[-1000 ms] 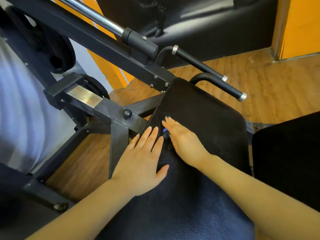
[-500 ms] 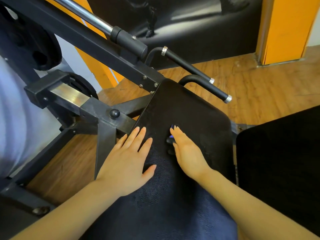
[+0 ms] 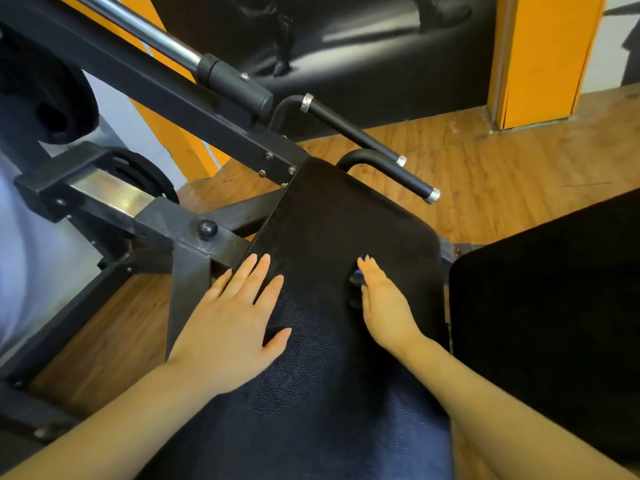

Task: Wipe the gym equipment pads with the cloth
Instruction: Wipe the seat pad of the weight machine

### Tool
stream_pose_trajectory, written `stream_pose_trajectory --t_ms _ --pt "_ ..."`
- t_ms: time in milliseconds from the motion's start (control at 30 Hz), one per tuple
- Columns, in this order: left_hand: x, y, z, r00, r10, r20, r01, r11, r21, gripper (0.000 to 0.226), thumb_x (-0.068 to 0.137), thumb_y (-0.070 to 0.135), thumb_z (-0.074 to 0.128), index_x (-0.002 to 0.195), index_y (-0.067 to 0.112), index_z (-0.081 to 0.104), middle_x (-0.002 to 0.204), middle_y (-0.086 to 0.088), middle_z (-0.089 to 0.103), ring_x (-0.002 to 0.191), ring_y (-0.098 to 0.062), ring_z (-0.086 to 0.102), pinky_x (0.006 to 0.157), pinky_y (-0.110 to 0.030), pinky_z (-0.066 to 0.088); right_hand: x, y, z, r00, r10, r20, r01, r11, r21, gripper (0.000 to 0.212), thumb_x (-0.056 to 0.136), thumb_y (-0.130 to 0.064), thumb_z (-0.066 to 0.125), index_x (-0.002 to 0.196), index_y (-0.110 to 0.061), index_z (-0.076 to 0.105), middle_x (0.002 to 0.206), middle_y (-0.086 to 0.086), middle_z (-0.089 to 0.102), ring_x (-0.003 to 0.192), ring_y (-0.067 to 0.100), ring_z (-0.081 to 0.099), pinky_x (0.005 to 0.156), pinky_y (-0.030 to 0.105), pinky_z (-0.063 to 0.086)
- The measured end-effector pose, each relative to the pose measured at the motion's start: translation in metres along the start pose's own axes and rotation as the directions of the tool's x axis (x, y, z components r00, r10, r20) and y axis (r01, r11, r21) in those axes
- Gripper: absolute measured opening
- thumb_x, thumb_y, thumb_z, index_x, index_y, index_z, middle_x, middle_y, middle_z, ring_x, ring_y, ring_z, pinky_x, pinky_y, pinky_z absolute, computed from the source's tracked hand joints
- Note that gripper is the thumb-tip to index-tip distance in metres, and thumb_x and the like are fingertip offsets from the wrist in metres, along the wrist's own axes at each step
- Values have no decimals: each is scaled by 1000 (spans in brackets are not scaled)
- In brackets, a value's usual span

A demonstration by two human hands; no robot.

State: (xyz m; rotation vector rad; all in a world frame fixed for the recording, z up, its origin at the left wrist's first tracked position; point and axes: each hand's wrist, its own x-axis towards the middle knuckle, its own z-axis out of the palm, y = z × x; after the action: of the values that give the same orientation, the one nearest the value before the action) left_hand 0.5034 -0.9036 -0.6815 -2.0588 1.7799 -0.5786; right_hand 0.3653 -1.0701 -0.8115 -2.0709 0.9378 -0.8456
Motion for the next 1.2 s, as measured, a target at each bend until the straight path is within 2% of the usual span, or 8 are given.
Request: stream_pose_trajectory --t_ms 167,233,467,733,833,967,1100,1200 --pt "-2 0 0 1000 -4 2 4 1000 -28 72 86 58 34 135 9 56 147 -18 43 137 -31 39 103 -49 44 -72 1 -9 998 -54 13 54 998 23 52 99 -7 44 148 -15 29 148 -12 25 141 6 24 102 -2 1" --pt "-1 0 0 1000 -1 -1 0 1000 -27 73 86 58 33 135 9 56 147 -17 43 138 -31 38 103 -49 44 -82 1 -10 996 -80 29 80 997 16 52 100 -13 43 149 -17 26 149 -14 20 140 0 16 103 -1 -2" --pt "1 -1 2 1000 4 2 -4 1000 1 73 86 60 34 137 11 54 149 -16 41 139 -29 37 105 -47 40 17 -17 -10 996 -10 90 12 1000 -21 48 104 -17 30 151 -12 20 159 4 16 146 15 15 114 19 7" --pt "-1 -1 2 1000 5 -5 -5 1000 -14 73 87 58 32 136 9 55 147 -17 42 138 -31 38 104 -48 41 -58 3 -15 981 -162 105 170 983 -66 53 100 -29 41 149 -15 27 155 -5 22 142 3 15 111 9 0" --pt "-1 0 1 1000 1 -5 -1 1000 -10 73 87 59 32 137 10 54 148 -16 42 139 -30 37 105 -47 40 -17 -1 -11 991 -114 77 120 989 -83 50 100 -17 36 149 -10 27 157 5 23 146 15 18 113 14 2" --pt "0 -1 1 1000 6 6 -6 1000 -1 73 86 60 32 137 11 54 148 -15 42 139 -29 37 105 -45 39 8 -6 -12 996 -25 91 25 1000 4 52 102 -14 36 152 -14 20 159 3 17 146 13 15 115 21 12" --pt "-1 0 -1 1000 1 4 -1 1000 -11 73 86 59 33 136 10 55 147 -16 43 138 -29 38 104 -46 41 -50 0 -24 993 -64 99 56 995 84 62 97 -17 50 152 -16 20 153 -1 30 136 -2 27 105 1 12" --pt "-1 0 0 1000 6 -8 -6 1000 -10 73 86 59 33 136 10 55 147 -16 43 138 -29 38 103 -47 41 -56 9 -23 992 -49 112 45 998 45 60 97 -11 47 151 -13 20 153 3 31 141 13 28 104 0 7"
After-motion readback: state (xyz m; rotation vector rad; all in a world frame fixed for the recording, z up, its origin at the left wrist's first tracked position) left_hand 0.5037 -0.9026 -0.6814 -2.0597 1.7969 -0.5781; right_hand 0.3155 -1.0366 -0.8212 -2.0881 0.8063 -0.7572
